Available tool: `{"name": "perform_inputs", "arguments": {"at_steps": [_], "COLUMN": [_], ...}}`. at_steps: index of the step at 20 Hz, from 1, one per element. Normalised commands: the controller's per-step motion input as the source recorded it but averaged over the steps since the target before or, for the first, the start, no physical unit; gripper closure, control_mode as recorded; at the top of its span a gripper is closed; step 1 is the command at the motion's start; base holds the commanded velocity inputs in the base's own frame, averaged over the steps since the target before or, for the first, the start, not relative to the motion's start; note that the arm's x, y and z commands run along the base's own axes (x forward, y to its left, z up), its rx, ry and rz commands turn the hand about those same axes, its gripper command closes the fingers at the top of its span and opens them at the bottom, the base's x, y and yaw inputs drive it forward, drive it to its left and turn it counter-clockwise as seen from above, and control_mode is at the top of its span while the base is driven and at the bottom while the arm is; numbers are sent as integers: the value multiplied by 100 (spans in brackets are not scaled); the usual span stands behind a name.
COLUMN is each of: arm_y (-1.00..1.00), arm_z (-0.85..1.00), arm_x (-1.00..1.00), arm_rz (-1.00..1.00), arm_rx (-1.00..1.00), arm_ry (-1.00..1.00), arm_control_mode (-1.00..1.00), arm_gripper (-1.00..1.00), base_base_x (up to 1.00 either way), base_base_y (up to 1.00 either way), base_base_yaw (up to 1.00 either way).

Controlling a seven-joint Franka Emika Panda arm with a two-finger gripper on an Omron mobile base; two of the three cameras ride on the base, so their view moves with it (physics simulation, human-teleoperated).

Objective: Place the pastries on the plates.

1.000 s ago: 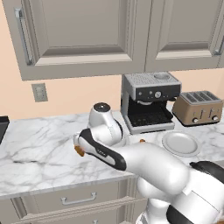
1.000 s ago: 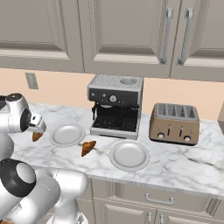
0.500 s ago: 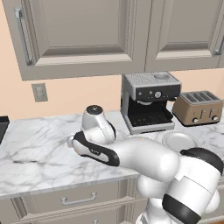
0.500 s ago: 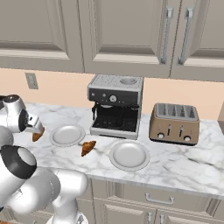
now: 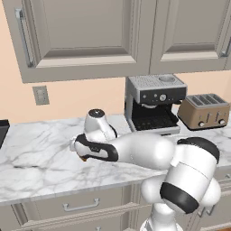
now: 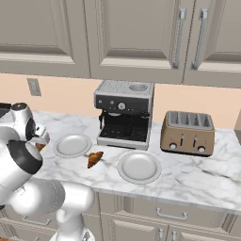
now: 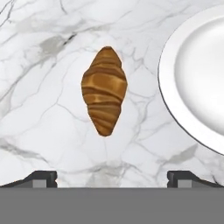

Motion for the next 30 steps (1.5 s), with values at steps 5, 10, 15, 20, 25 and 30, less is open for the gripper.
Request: {"name": "perform_inputs", "arguments": {"at_steps": [5, 10, 15, 20, 25, 30], "arm_y": [25, 4, 3, 18, 17, 35], "arm_z": [-26, -28, -26, -35, -25, -37], "arm_x": [31, 28, 25, 33, 43, 30], "arm_rz": [-3, -1, -1, 0, 0, 0], "arm_rx": [0, 0, 0, 0, 0, 0], "arm_ry": [1, 0, 2, 1, 0, 0], "arm_control_mode": [-100, -100, -100, -100, -100, -100], "arm_gripper": [-100, -100, -100, -100, -100, 100], "base_base_x": [0, 0, 0, 0, 0, 0], "base_base_y": [0, 0, 0, 0, 0, 0], "base_base_yaw": [0, 0, 0, 0, 0, 0]}}
